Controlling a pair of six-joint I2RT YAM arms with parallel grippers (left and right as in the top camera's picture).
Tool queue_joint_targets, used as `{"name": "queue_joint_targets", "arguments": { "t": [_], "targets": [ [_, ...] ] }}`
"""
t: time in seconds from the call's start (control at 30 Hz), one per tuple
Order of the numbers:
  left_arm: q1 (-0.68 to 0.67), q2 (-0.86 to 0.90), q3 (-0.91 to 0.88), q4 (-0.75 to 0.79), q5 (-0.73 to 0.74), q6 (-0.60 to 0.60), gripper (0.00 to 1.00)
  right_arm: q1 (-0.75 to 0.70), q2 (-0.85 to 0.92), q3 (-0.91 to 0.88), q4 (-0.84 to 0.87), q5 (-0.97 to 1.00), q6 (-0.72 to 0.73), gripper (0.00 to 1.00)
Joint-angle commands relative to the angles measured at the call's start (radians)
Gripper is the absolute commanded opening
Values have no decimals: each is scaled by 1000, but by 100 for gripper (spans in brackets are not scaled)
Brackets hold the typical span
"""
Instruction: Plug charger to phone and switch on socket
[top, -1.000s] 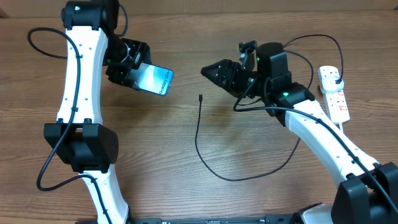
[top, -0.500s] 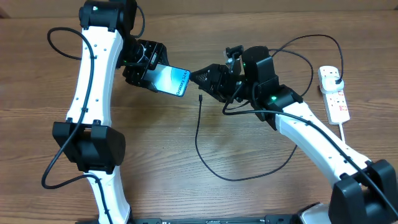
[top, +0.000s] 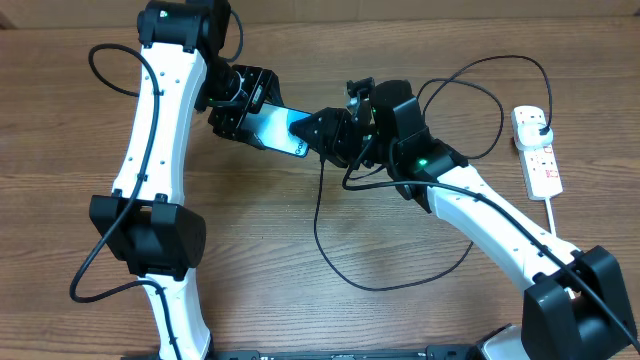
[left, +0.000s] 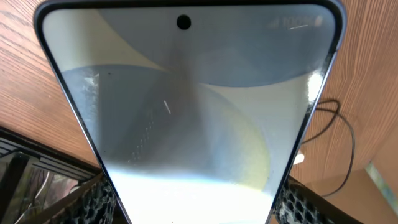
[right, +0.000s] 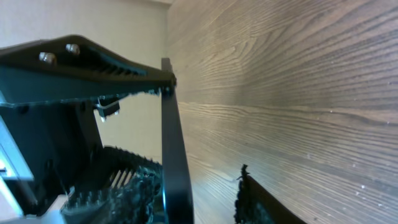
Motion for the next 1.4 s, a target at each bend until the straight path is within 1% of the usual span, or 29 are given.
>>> {"name": "queue_joint_targets", "arguments": {
  "t": [0.0, 0.13, 0.3, 0.4, 0.5, 0.7, 0.73, 0.8, 0.9, 1.13, 1.23, 1.27, 1.33, 1.37],
  "targets": [
    [-19, -11, 27, 0, 45, -14, 53, 25, 0, 27, 28, 52, 23, 41],
    [-31, -11, 27, 0, 45, -14, 54, 40, 0, 27, 40, 68, 42, 30],
    [-33, -11, 27, 0, 46, -14, 54, 46, 0, 27, 40, 77, 42, 25],
    [-33, -11, 27, 0, 46, -14, 54, 46, 0, 27, 40, 77, 42, 18],
    [-33, -11, 27, 0, 46, -13, 57, 46, 0, 27, 40, 83, 42, 14],
    [-33, -11, 27, 0, 46, -13, 61, 46, 0, 27, 64, 88, 42, 4],
    [-33, -11, 27, 0, 46, -14, 63, 46, 0, 27, 71, 87, 42, 4],
    [-33, -11, 27, 0, 46, -13, 67, 46, 0, 27, 79, 87, 44, 4],
    [-33, -11, 27, 0, 46, -13, 82, 43, -1, 27, 86, 83, 47, 4],
    [-33, -11, 27, 16, 46, -3, 100, 5, -1, 27, 100, 63, 65, 4],
    [-33, -11, 27, 106, 75, 179, 100, -56, -2, 27, 95, 2, 64, 4],
    [-33, -11, 27, 134, 91, 229, 98, -72, -2, 27, 91, -10, 64, 4],
    [-33, -11, 27, 190, 134, 349, 92, -110, -3, 27, 79, -35, 64, 4],
    [-32, -11, 27, 209, 164, 398, 92, -124, -3, 27, 76, -44, 64, 4]
  ]
}}
